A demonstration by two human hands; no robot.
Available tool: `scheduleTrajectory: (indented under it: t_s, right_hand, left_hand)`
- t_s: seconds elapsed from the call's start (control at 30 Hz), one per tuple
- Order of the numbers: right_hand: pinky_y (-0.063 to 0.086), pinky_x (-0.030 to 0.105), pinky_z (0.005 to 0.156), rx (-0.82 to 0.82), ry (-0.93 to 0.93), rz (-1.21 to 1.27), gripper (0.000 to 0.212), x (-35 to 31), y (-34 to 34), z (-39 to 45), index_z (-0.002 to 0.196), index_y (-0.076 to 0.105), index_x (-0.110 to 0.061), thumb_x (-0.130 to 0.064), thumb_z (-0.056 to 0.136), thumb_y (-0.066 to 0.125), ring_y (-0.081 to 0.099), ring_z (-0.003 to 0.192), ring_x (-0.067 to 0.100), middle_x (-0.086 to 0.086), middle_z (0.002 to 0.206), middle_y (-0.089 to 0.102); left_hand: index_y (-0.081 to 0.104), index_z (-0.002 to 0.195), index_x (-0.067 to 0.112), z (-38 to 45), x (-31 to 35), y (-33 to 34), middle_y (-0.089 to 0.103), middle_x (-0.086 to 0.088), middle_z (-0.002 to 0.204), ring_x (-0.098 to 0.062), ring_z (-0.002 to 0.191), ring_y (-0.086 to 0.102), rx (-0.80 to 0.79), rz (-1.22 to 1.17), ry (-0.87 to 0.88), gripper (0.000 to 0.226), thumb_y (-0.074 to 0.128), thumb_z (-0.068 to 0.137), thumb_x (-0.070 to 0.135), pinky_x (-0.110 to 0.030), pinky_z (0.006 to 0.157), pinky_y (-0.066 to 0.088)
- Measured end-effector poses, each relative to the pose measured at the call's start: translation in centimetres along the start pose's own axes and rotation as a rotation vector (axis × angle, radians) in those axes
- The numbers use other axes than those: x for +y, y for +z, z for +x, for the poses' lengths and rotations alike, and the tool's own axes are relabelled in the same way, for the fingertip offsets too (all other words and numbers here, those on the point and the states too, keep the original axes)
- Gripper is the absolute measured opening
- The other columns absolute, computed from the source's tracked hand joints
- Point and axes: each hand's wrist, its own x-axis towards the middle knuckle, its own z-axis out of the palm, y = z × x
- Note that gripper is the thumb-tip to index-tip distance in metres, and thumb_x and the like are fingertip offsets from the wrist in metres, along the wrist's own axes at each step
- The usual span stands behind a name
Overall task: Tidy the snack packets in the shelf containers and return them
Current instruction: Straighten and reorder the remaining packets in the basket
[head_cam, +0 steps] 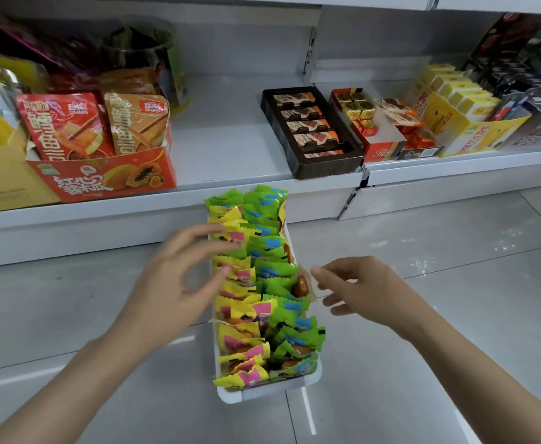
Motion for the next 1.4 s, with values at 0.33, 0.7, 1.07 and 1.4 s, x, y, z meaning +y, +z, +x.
scheduleTrajectory:
  t_s: [0.33, 0.7, 1.07, 1.4]
  right_hand:
    - [0.056, 0.042, 0.094, -0.324, 0.197, 0.254, 0.066, 1.0, 2.5, 1.2, 0.116, 0.07, -0.03, -0.077, 0.072, 0.055, 0.065, 0.11, 0.011, -0.015, 0.112, 0.073]
    - [0.054, 0.02, 0.073, -0.302, 0.136, 0.199, 0.049, -0.3, 2.9, 0.2, 0.103, 0.069, -0.04, -0.076, 0.072, 0.056, 0.066, 0.101, 0.0, -0.021, 0.108, 0.072]
    - [0.039, 0.024, 0.107, -0.364, -0.199, 0.001, 0.12, 7.7, 6.0, -5.5, 0.146, 0.013, -0.058, -0.054, 0.057, 0.092, 0.033, 0.134, -0.016, -0.043, 0.14, 0.039]
    - [0.053, 0.026, 0.097, -0.076, -0.02, 0.431, 0.068, 8.8, 8.7, -6.4, 0.134, 0.055, -0.043, -0.049, 0.071, 0.077, 0.061, 0.118, 0.005, -0.014, 0.126, 0.065]
  left_hand:
    - [0.052, 0.137, 0.036, -2.4, -1.0, 0.9, 0.062, 0.023, 0.13, -0.002, 0.119, 0.06, -0.358, -0.555, -0.815, 0.082, 0.076, 0.067, 0.071, -0.034, 0.107, 0.045]
    - [0.057, 0.13, 0.044, -2.8, -0.8, 1.7, 0.067, 0.021, 0.124, -0.002, 0.119, 0.06, -0.313, -0.597, -0.755, 0.074, 0.077, 0.065, 0.072, -0.038, 0.108, 0.046]
    - [0.001, 0.138, 0.074, -11.3, -0.3, 4.6, 0.03, 0.037, 0.15, 0.009, 0.141, 0.029, -0.447, -0.427, -0.626, 0.134, 0.095, 0.043, 0.062, -0.033, 0.119, 0.032]
    - [0.036, 0.136, 0.062, -13.4, 1.7, 6.9, 0.059, 0.03, 0.13, 0.012, 0.119, 0.054, -0.143, -0.722, -0.811, 0.085, 0.083, 0.065, 0.059, -0.009, 0.08, 0.048]
